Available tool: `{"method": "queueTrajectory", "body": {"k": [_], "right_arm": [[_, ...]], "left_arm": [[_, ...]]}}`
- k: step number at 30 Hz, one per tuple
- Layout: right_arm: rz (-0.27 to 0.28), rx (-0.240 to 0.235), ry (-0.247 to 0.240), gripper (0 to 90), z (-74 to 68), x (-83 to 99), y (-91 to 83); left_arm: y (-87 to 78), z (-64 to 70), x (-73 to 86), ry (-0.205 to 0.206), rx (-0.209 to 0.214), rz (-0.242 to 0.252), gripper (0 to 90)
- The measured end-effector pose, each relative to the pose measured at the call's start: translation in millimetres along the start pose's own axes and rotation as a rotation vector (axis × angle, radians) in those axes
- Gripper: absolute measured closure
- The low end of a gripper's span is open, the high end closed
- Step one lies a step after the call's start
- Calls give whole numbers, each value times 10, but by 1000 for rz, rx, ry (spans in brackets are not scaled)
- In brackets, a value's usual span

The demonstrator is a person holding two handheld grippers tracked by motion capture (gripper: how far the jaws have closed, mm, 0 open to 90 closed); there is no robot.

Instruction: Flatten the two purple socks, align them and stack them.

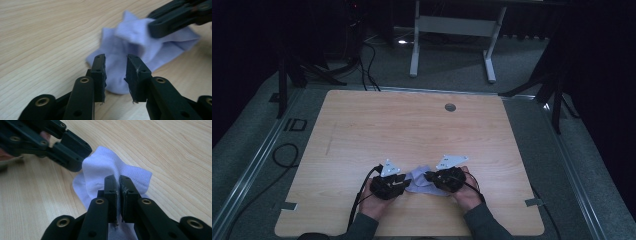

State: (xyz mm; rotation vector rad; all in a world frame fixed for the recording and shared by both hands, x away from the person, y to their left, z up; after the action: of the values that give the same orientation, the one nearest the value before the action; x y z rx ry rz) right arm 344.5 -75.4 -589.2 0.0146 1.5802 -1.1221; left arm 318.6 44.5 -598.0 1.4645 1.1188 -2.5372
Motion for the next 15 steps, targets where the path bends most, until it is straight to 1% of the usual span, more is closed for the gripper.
{"method": "queueTrajectory", "body": {"k": [5,8,9,11,12,15], "right_arm": [[-4,7,5,848,8,8,14],[-4,7,7,849,5,9,21],[-3,6,6,849,2,8,24],[-2,5,5,849,-7,6,26],[-3,4,3,849,-12,7,27],[-1,3,2,849,-22,4,27]], "left_arm": [[-12,52,-26,14,11,-2,677],[-1,88,-46,18,32,-2,677],[-1,88,-46,18,32,-2,677],[28,101,-45,19,41,-9,677],[70,110,-40,21,47,-20,678],[113,110,-38,22,43,-29,689]]}}
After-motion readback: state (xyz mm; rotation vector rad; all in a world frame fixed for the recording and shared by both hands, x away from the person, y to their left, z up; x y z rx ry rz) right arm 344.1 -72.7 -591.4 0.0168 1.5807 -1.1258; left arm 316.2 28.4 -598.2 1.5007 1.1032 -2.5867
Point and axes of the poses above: each handheld gripper's, and its own axes: y roughly forward along the jaws, x roughly out of its underside, z roughly to its right, the point moved 9 cm from there along y, roughly forward along the jaws, and after that the axes turned 14 degrees about x, right-handed, at the moved point
